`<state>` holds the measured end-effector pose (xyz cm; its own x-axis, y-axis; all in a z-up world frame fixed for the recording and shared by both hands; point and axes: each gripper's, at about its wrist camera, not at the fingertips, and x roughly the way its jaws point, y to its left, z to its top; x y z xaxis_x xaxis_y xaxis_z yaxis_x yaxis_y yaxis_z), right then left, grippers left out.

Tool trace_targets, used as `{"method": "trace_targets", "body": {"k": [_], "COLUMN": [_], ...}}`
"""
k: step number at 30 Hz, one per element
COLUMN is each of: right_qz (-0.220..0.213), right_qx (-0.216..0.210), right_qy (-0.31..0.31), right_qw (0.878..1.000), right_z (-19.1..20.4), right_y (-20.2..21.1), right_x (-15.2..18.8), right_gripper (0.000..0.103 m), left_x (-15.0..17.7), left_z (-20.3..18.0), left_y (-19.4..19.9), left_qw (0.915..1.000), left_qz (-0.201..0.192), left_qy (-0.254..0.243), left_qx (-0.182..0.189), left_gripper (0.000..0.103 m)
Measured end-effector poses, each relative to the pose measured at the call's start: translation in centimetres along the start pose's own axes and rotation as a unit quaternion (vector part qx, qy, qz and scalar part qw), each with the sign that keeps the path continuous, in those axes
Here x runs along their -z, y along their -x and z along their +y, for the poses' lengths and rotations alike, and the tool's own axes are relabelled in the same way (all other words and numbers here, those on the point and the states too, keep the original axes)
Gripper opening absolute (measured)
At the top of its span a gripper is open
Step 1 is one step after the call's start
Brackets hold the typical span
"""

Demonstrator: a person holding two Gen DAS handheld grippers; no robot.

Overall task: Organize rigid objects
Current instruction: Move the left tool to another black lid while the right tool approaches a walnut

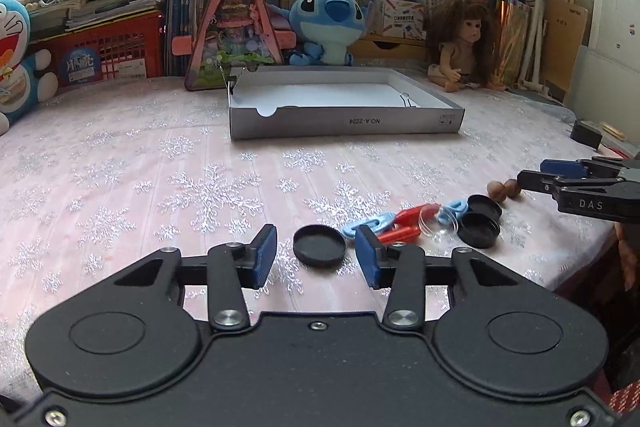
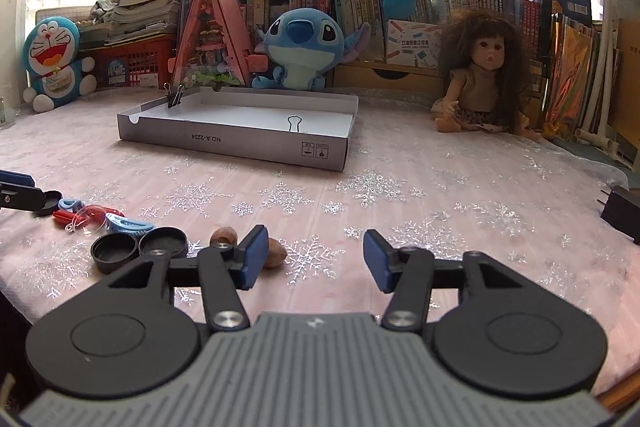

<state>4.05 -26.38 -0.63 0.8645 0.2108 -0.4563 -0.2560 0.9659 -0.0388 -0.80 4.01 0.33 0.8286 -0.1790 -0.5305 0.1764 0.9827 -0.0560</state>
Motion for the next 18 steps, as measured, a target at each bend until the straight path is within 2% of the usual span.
{"method": "trace_targets", "body": {"k": [7, 11, 18], "right_qz": [-0.003, -0.002, 0.008], "right_qx": [-0.009, -0.016, -0.024], "right_qy": [0.011, 0.014, 0.011], "right_qw": [1.000, 1.000, 1.000], "right_z": [0.6, 0.9, 0.9], "right_y": [0.1, 0.1, -0.3], "right_x": [-0.1, 0.0, 0.2], "right_gripper": [0.048, 0.045, 0.039], "left_x": [0.2, 0.3, 0.3], "left_z": [-0.6, -0.5, 0.0], "left_y": [-0.3, -0.7, -1.1], "left_qw": [1.0000, 0.9999, 0.9997], "left_qz": [0.004, 0.006, 0.010], "left_qy": [-0.008, -0.001, 0.007], "left_qx": [0.000, -0.009, -0.023], "left_gripper": [0.040, 0.034, 0.030]}}
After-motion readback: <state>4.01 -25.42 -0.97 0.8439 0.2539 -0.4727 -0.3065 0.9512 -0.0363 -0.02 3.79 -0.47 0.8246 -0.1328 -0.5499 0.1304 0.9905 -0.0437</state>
